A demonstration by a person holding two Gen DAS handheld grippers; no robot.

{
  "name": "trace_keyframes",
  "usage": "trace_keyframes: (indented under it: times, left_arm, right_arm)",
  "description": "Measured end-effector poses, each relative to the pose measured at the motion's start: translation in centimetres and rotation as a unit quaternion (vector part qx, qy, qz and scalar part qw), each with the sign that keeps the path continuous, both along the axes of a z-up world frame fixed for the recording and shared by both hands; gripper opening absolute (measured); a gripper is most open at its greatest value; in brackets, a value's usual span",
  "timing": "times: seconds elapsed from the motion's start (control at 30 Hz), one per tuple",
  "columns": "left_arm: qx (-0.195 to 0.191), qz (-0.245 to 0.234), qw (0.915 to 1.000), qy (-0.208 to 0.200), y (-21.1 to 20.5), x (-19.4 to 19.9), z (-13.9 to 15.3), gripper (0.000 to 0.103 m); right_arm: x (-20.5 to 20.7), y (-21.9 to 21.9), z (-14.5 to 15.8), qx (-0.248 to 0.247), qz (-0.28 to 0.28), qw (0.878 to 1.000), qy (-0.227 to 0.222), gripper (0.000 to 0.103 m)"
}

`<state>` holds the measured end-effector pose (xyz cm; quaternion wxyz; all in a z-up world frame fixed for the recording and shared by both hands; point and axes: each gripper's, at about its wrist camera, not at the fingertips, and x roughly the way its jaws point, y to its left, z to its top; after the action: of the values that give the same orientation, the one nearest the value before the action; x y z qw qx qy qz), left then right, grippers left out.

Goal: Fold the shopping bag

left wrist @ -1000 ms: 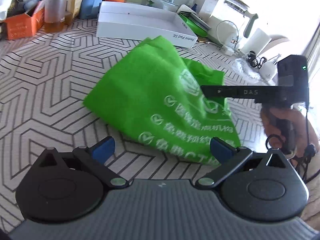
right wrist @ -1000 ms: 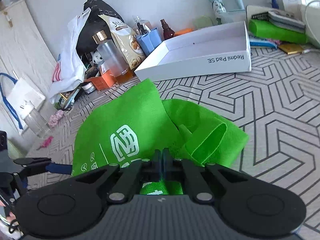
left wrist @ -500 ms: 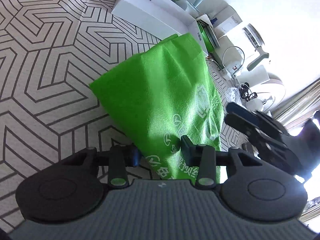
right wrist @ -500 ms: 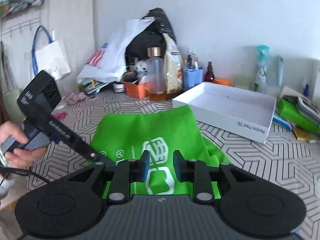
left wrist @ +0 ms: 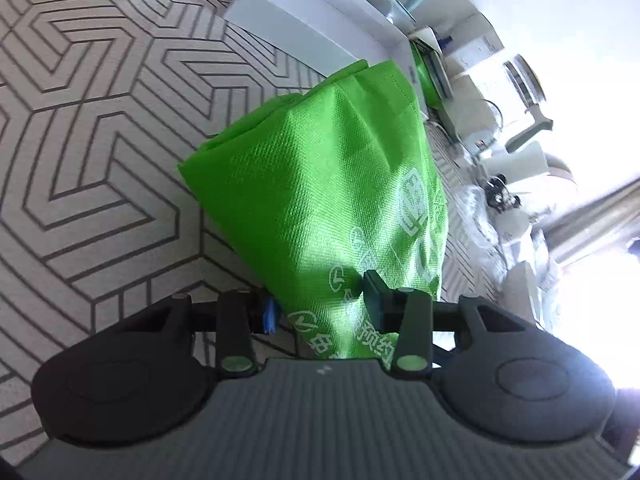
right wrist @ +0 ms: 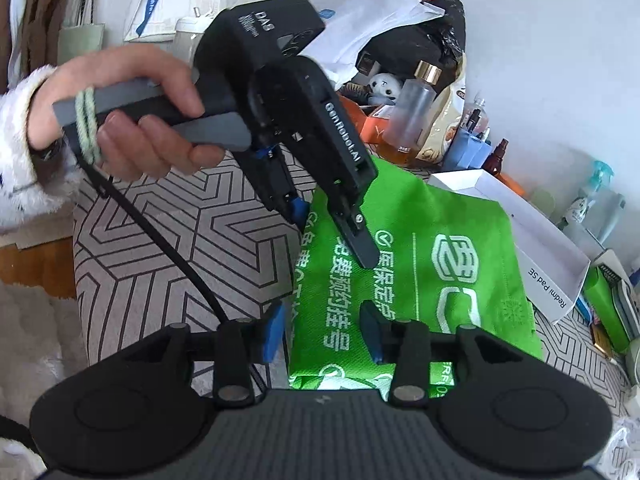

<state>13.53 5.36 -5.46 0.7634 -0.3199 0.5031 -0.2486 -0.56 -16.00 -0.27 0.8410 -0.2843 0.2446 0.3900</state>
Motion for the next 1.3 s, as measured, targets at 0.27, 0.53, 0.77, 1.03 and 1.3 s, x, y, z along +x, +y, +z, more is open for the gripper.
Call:
trace_keyframes:
  times: [0.27, 0.53, 0.77, 1.03, 1.3]
  left_arm:
    - [-0.015, -0.011, 0.9992, 0.034, -0.1, 1.8, -0.6, 0.039]
    - [0.035, -0.015, 0.9992, -0.007, 0.1, 1.1, 0.4, 0.039]
    - [0.173, -0.041, 0.9708, -0.161, 0.7, -2.8, 4.7, 0.042]
    - [0.296, -0.133, 0.8854, -0.333, -1.4, -7.4, 7.2, 0.049]
    - [0.232, -0.283, 0.8635, -0.347, -3.0, -10.3, 7.2, 0.052]
  right_arm:
    - [0.0, 1.0, -2.3, -0.042, -0.013, 0.997, -0.057, 0.055]
    - [3.4, -1.0, -2.0, 0.043, -0.052, 0.996, 0.057, 0.029]
    - [8.0, -5.4, -2.1, 0.191, -0.105, 0.946, 0.242, 0.024]
    - [10.5, -8.2, -4.1, 0.286, -0.085, 0.873, 0.386, 0.019]
    - [12.0, -10.4, -6.3, 0.327, -0.058, 0.802, 0.496, 0.018]
